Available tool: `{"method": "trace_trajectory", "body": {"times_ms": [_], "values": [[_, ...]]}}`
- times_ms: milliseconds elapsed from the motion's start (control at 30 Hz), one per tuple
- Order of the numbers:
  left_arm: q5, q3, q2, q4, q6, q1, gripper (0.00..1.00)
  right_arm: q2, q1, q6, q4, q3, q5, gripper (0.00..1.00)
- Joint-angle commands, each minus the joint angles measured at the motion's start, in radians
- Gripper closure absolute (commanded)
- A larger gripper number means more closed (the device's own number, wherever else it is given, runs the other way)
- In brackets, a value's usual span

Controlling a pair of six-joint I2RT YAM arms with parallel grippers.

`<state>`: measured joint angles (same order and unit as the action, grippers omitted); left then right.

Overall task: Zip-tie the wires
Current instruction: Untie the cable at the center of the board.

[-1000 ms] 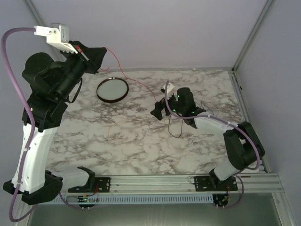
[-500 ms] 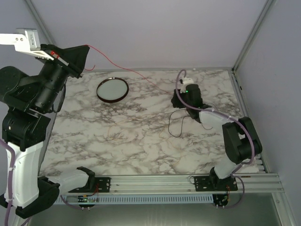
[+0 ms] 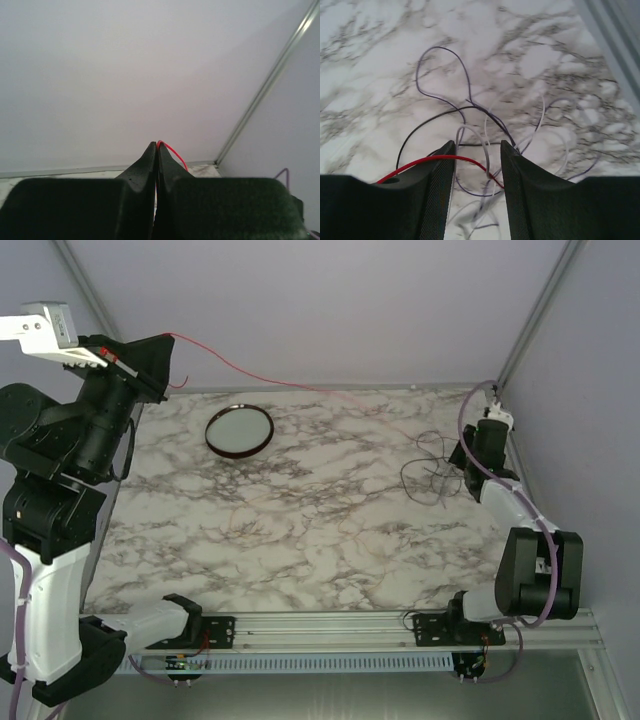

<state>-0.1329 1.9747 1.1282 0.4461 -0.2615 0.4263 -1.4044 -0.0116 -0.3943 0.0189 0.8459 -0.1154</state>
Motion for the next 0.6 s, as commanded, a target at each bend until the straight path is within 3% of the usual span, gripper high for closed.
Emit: {"method": "trace_trajectory", "body": {"times_ms": [0, 267, 567], "values": [[-0.076, 0.008, -0.02, 0.009, 0.056, -0.004, 1.0, 0.003, -0.068, -0.003, -0.067, -0.001, -0.016, 0.57], [-0.198, -0.021, -0.027, 0.001, 0.095, -0.004, 1.0, -0.047, -0.171, -0.05, -0.096, 0.027, -0.004, 0.5], [-0.097, -0.068, 0.032, -0.021, 0.047, -0.004, 1.0, -0.036, -0.165, -0.027, -0.091, 0.077, 0.092, 0.3]]}}
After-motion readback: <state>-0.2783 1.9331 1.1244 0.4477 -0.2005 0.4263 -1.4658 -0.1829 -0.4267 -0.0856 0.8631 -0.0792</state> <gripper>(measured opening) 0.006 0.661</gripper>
